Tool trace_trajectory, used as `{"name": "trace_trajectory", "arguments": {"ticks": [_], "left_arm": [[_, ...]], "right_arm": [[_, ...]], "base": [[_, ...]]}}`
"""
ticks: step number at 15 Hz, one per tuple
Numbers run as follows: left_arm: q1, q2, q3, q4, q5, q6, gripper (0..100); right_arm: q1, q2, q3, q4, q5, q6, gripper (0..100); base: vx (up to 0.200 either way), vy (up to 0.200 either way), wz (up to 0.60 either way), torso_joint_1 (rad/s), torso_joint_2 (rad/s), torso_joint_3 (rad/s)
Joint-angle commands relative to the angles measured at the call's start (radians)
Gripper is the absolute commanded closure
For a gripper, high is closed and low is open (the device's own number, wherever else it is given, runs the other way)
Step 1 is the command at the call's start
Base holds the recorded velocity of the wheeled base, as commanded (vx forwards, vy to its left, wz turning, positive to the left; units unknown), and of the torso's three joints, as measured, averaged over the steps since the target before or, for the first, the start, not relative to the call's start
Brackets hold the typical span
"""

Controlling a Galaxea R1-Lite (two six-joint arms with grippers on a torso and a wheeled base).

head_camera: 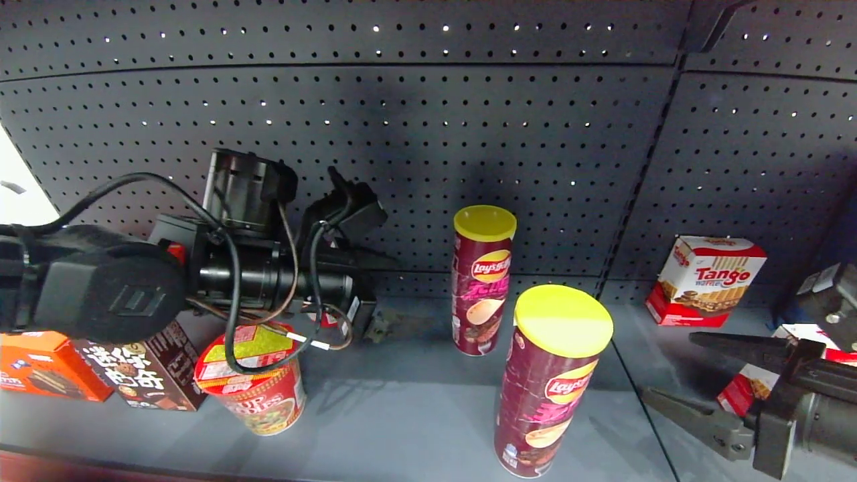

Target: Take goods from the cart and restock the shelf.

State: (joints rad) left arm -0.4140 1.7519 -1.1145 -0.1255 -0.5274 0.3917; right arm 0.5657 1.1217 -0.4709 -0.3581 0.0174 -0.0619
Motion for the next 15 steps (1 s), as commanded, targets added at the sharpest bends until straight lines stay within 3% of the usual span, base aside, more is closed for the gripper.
{"name": "trace_trajectory", "arguments": {"ticks": [1,2,6,8,11,15], "left_arm": [[0.006,-0.094,0.018,0.0,0.058,-0.001,0],[0.006,-0.095,0.018,0.0,0.061,-0.001,0],[-0.002,-0.19,0.094,-0.049,0.207,-0.008,0],[0.008,-0.213,0.154,-0.089,0.225,-0.011,0],[0.008,-0.213,0.162,-0.128,0.27,-0.011,0],[0.012,-0.196,0.166,-0.187,0.287,-0.011,0]], "right_arm": [[0.013,0.052,0.0,-0.001,-0.03,-0.001,0],[0.028,0.064,0.005,-0.004,-0.048,0.001,0],[0.103,0.138,-0.015,-0.002,-0.119,0.002,0],[0.106,0.188,-0.02,-0.005,-0.174,0.004,0],[0.102,0.256,-0.02,-0.018,-0.235,0.005,0],[0.097,0.313,-0.065,-0.036,-0.24,0.007,0]], "base": [[0.0,0.0,0.0,0.0,0.0,0.0],[0.0,0.0,0.0,0.0,0.0,0.0],[0.0,0.0,0.0,0.0,0.0,0.0],[0.0,0.0,0.0,0.0,0.0,0.0],[0.0,0.0,0.0,0.0,0.0,0.0],[0.0,0.0,0.0,0.0,0.0,0.0]]}}
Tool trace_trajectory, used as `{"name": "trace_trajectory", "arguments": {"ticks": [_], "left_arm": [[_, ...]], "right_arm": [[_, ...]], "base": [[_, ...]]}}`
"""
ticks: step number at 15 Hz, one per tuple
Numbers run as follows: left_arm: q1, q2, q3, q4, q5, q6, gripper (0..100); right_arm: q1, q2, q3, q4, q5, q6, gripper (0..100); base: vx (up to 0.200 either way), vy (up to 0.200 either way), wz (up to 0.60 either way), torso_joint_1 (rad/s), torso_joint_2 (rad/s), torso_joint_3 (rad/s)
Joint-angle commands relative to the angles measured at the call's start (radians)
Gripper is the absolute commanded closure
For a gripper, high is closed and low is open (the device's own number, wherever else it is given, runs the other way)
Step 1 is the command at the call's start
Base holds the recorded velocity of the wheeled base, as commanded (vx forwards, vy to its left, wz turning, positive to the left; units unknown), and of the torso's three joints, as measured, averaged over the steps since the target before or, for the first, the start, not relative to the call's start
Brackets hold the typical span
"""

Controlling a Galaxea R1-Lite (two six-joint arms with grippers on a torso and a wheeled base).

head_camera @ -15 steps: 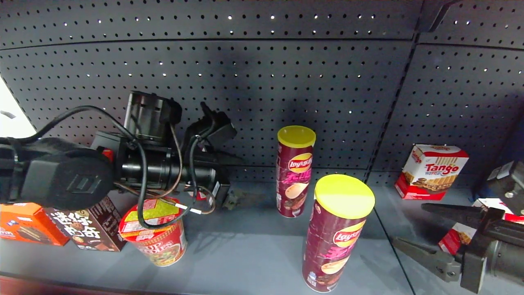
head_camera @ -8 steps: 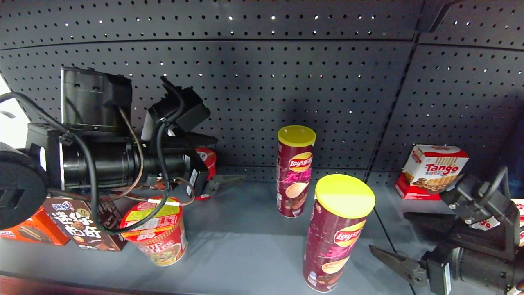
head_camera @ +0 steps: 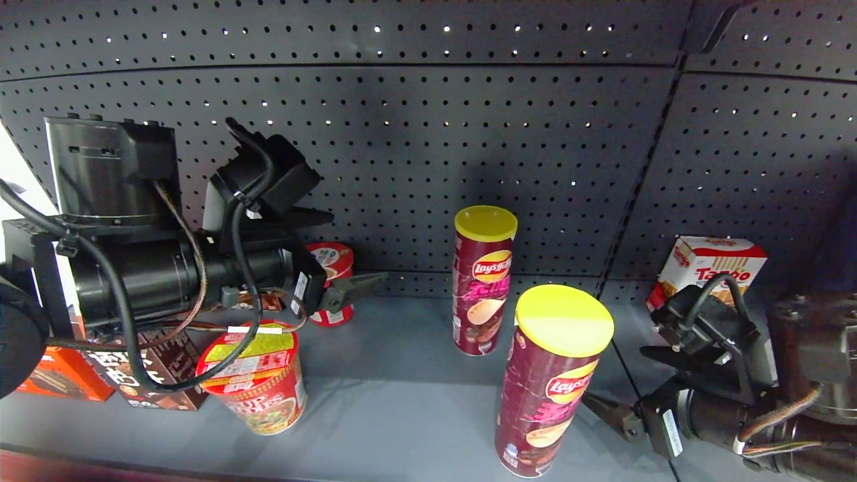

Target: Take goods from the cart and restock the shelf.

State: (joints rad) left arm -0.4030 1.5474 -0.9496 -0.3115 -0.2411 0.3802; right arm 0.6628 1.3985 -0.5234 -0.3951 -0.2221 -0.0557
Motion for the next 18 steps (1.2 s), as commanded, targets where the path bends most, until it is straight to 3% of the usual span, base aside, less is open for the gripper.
{"name": "trace_trajectory", "arguments": {"ticks": [1,18], "left_arm": [[0.0,0.011,0.006,-0.003,0.0,0.0,0],[0.003,0.019,0.049,-0.032,0.0,-0.001,0]], "right_arm": [[0.001,0.046,-0.018,-0.011,0.003,-0.001,0],[0.133,0.046,-0.009,-0.019,0.01,0.001,0]], "base": [[0.0,0.0,0.0,0.0,0.0,0.0],[0.0,0.0,0.0,0.0,0.0,0.0]]}}
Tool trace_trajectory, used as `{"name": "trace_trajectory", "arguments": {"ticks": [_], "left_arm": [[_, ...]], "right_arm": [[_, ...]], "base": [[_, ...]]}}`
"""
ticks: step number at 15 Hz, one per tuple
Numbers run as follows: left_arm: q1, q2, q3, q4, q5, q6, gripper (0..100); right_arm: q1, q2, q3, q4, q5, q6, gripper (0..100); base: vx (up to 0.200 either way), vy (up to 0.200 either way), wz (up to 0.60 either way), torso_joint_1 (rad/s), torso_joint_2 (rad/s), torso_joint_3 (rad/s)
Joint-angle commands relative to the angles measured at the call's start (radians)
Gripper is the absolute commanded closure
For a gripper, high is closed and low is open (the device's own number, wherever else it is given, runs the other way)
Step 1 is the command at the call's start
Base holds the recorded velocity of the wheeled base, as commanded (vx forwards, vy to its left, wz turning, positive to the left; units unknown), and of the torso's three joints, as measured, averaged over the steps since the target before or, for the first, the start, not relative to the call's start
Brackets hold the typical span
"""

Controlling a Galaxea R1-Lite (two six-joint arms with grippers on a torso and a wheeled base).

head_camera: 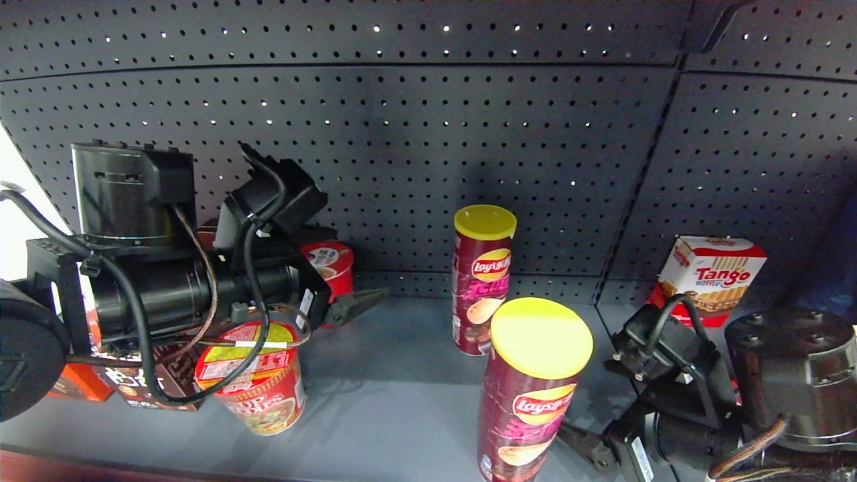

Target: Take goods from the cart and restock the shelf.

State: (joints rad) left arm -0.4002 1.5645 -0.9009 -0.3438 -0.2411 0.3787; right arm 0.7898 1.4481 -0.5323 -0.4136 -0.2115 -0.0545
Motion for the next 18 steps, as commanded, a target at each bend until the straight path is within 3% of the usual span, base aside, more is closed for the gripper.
{"name": "trace_trajectory", "arguments": {"ticks": [1,18], "left_arm": [[0.0,0.002,0.0,0.0,0.0,0.0,0],[0.006,0.005,0.003,0.0,-0.003,0.0,0]], "right_arm": [[0.017,-0.003,0.0,-0.001,0.0,-0.001,0],[0.078,0.04,-0.026,-0.004,0.003,-0.001,0]], "base": [[0.0,0.0,0.0,0.0,0.0,0.0],[0.0,0.0,0.0,0.0,0.0,0.0]]}}
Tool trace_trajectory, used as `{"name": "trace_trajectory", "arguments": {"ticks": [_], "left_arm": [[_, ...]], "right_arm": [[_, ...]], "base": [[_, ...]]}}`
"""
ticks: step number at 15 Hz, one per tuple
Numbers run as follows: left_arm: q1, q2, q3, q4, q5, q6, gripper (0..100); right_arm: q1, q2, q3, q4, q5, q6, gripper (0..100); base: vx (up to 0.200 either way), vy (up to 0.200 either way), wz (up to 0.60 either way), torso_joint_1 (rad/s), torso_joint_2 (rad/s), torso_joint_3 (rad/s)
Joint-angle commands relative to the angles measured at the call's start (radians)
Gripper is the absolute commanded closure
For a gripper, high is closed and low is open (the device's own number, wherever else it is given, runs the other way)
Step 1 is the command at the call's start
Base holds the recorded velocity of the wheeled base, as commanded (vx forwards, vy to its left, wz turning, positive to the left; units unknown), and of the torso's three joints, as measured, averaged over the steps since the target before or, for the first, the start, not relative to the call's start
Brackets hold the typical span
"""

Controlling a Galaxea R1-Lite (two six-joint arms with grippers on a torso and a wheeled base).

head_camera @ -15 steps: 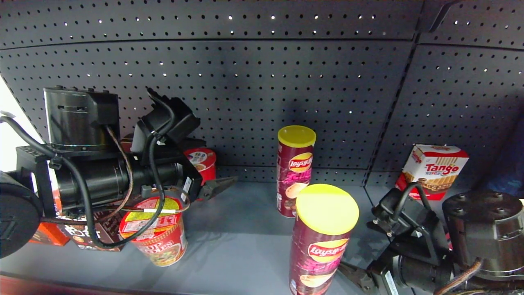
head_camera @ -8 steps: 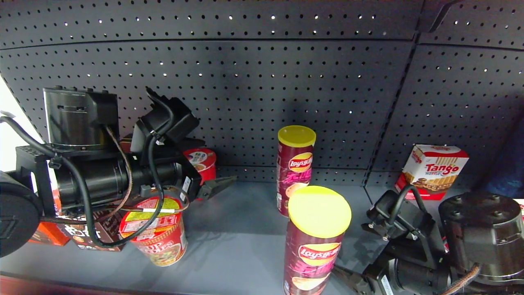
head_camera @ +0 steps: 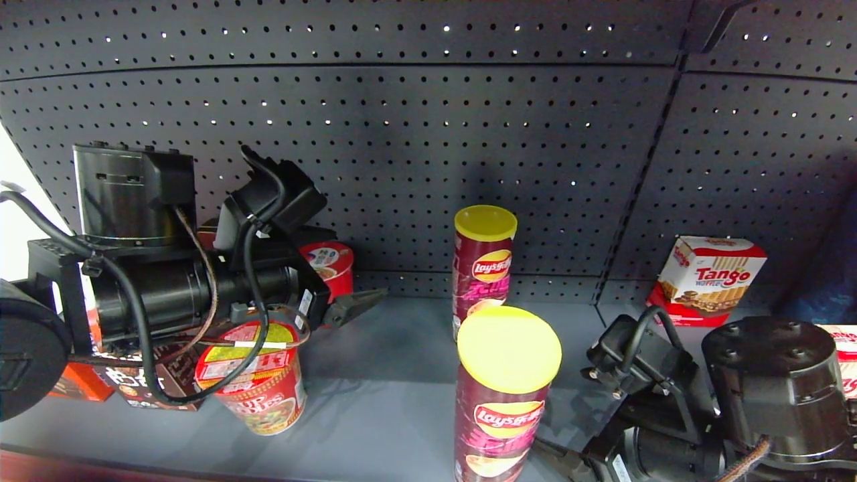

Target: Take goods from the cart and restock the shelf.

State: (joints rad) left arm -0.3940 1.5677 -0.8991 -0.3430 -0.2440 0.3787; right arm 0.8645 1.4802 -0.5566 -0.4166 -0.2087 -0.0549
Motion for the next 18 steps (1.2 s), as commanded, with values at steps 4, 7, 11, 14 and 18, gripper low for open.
{"name": "trace_trajectory", "arguments": {"ticks": [4,7,11,14,18], "left_arm": [[0.0,0.002,0.005,-0.001,0.0,0.0,0],[0.0,0.003,0.005,-0.001,0.0,0.0,0],[0.0,0.009,0.005,-0.001,0.0,0.0,0],[0.004,0.009,0.006,-0.001,-0.001,0.0,0],[0.006,0.005,0.005,-0.008,-0.001,0.002,0]], "right_arm": [[0.004,0.009,0.001,-0.013,0.0,0.0,0],[0.004,0.017,0.0,-0.014,0.006,0.0,0],[0.004,0.029,-0.002,-0.027,0.011,0.0,0],[0.002,0.026,0.006,-0.031,0.011,0.0,0],[-0.038,-0.005,0.0,-0.033,0.008,0.0,0]], "base": [[0.0,0.0,0.0,0.0,0.0,0.0],[0.0,0.0,0.0,0.0,0.0,0.0],[0.0,0.0,0.0,0.0,0.0,0.0],[0.0,0.0,0.0,0.0,0.0,0.0],[0.0,0.0,0.0,0.0,0.0,0.0]]}}
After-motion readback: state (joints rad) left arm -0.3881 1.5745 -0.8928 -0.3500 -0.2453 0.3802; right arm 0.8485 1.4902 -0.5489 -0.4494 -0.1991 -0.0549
